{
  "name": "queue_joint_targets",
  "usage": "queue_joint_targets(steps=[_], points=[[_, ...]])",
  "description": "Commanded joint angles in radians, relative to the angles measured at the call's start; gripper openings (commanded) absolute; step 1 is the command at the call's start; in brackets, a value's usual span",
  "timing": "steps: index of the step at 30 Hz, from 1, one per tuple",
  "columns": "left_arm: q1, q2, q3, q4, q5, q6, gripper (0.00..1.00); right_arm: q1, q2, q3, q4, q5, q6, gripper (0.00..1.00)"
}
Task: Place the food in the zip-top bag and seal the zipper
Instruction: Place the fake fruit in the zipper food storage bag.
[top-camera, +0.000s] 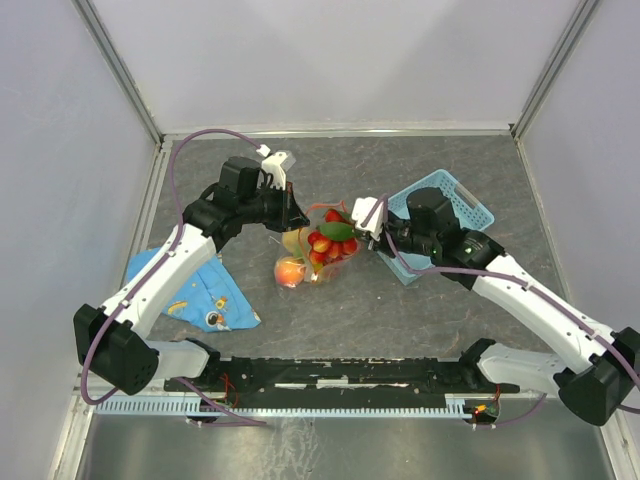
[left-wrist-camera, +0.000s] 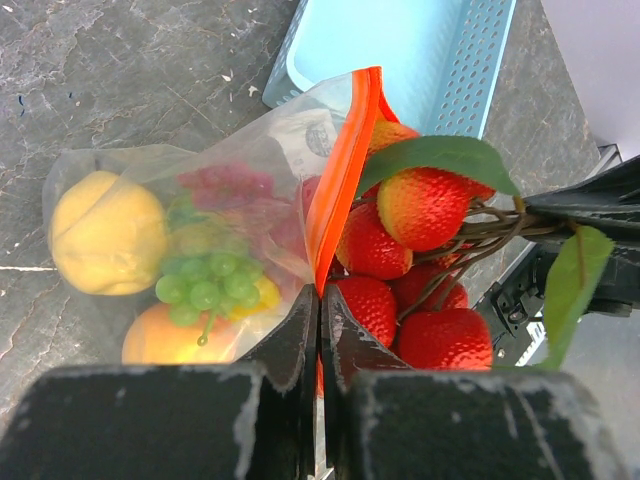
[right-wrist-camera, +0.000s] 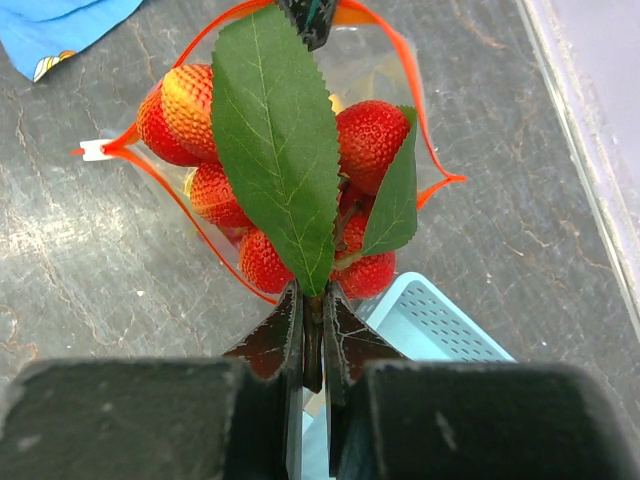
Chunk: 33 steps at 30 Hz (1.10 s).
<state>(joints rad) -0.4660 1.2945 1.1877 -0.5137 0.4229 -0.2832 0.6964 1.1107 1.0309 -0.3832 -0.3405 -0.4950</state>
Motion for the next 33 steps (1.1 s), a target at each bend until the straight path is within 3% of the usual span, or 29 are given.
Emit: queue_joint_targets(steps=[1, 22, 29, 33], points=[[0.004, -0.01, 0.003, 0.044, 0.028, -0.039, 0.03, 0.012, 0.015, 0.009, 0.024, -0.029, -0.003, 0.02], [0.004, -0.004, 0.006, 0.046, 0.088, -0.022, 0.03, 0.034, 0.381, 0.335, -0.239, -0.265, -0.214, 0.02], [0.003, -0.001, 0.007, 0.045, 0.118, -0.019, 0.03, 0.032, 0.484, 0.401, -0.207, -0.22, -0.249, 0.02], [0.003, -0.005, 0.007, 0.044, 0.12, -0.019, 0.03, 0.033, 0.511, 0.365, -0.092, -0.17, -0.208, 0.02]])
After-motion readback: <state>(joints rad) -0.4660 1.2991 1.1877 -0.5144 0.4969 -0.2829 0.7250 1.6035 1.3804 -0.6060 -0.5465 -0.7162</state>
